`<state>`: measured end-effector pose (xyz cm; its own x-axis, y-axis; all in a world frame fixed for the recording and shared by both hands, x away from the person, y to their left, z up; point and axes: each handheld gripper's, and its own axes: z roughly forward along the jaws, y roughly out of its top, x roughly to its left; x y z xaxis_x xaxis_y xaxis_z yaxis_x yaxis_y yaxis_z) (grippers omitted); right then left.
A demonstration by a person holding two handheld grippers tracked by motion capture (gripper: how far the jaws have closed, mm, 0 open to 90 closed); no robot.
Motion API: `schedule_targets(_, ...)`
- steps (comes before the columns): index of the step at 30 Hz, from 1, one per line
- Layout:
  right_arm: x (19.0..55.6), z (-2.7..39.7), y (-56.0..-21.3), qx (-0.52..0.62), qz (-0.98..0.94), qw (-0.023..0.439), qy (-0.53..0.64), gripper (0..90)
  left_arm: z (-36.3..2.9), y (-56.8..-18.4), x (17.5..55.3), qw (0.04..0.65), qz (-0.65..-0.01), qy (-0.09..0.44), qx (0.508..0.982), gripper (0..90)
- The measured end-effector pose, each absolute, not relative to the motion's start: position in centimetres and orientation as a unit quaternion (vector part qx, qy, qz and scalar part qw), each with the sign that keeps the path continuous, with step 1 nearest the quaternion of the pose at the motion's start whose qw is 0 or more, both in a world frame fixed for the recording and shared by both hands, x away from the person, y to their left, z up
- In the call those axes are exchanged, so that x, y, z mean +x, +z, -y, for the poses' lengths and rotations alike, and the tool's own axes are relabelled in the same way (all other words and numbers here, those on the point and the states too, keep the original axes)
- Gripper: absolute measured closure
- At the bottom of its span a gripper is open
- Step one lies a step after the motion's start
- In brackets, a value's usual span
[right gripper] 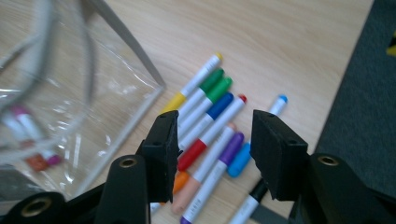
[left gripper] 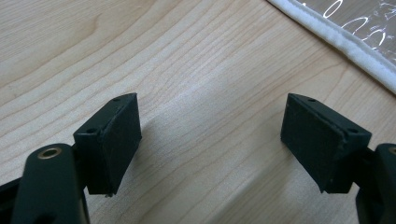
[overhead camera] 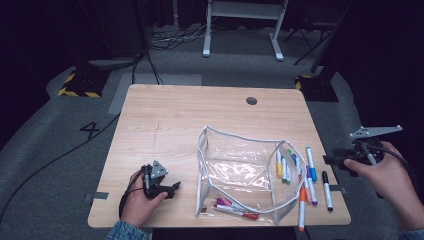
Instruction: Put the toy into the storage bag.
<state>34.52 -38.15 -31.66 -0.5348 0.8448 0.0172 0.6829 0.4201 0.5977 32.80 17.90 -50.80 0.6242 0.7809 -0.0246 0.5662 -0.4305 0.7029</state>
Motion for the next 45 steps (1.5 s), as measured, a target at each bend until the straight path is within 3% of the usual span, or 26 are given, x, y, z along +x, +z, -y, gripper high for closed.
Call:
schedule_targets(9, 35.1, 42.2, -38.3, 0.529, -0.813, 0.115, 0.215, 52.3, -17.9, -50.8, 32.8, 0.346, -0.402, 0.156, 0.833, 20.6)
schedule_targets(17, 34.7, 43.1, -43.2, 0.550, -0.810, 0.088, 0.182, 53.2, -17.9, -50.8, 32.8, 0.345, -0.402, 0.158, 0.833, 20.6)
schedule_targets(20, 34.3, 43.0, -44.7, 0.557, -0.809, 0.072, 0.175, 59.5, -17.9, -50.8, 32.8, 0.346, -0.403, 0.154, 0.833, 20.6)
schedule_targets(26, 34.3, 42.5, -45.9, 0.553, -0.817, 0.073, 0.150, 69.8, -17.9, -50.8, 32.8, 0.346, -0.403, 0.157, 0.833, 20.6)
schedule_targets(34, 34.5, 42.4, -46.4, 0.572, -0.805, 0.073, 0.135, 76.8, -17.9, -50.8, 32.8, 0.346, -0.402, 0.158, 0.833, 20.6)
schedule_targets(45, 34.2, 43.3, -44.5, 0.587, -0.788, 0.078, 0.166, 77.1, -18.0, -50.8, 32.8, 0.346, -0.401, 0.156, 0.834, 20.6)
